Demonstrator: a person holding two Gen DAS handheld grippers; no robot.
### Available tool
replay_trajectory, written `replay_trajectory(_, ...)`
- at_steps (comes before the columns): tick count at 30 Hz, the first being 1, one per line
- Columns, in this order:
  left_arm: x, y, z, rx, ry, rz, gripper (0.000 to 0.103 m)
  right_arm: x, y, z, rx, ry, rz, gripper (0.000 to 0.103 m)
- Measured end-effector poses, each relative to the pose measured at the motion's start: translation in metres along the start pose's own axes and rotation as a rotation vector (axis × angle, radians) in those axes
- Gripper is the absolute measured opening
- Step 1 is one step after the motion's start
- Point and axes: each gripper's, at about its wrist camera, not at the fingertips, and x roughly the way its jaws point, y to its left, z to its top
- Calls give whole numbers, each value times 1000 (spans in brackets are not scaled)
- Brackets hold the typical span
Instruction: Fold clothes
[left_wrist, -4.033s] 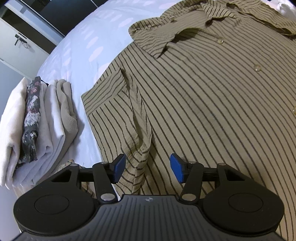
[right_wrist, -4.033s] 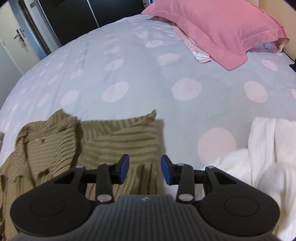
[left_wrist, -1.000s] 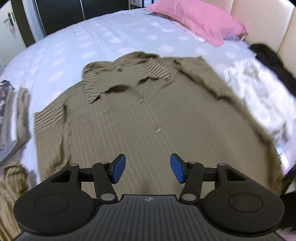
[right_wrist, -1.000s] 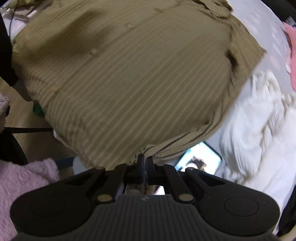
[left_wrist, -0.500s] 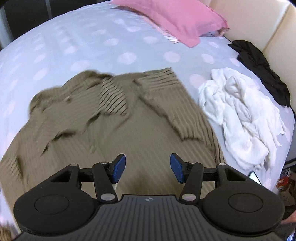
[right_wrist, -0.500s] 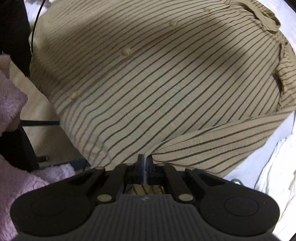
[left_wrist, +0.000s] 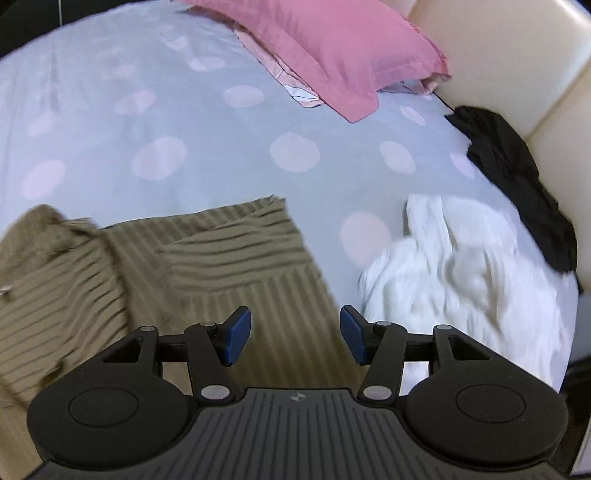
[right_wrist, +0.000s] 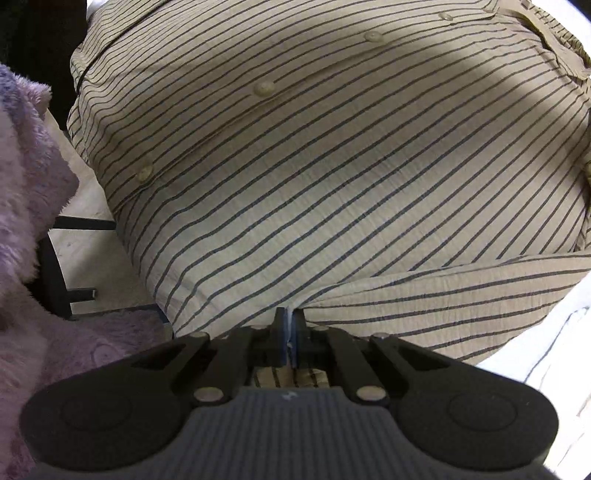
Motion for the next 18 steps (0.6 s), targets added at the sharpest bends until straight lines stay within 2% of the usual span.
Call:
replay_trajectory(9, 58, -15, 21, -27, 30, 17, 46, 0, -14, -1, 5, -9, 35, 3)
replay_trajectory(12, 74, -20, 24, -20, 48, 45, 39, 0, -16, 0, 13, -10, 43, 3)
replay_trajectory(13, 80, -20, 24, -20, 65, 70, 33, -1, -16, -1, 14, -10, 44, 3)
replay_trajectory(15, 89, -21, 22, -22, 83, 93, 30, -1, -14, 0, 17, -11, 45, 3)
replay_trajectory(18, 93, -22, 19, -12, 67, 131, 19, 1, -14, 3, 24, -13, 43, 3)
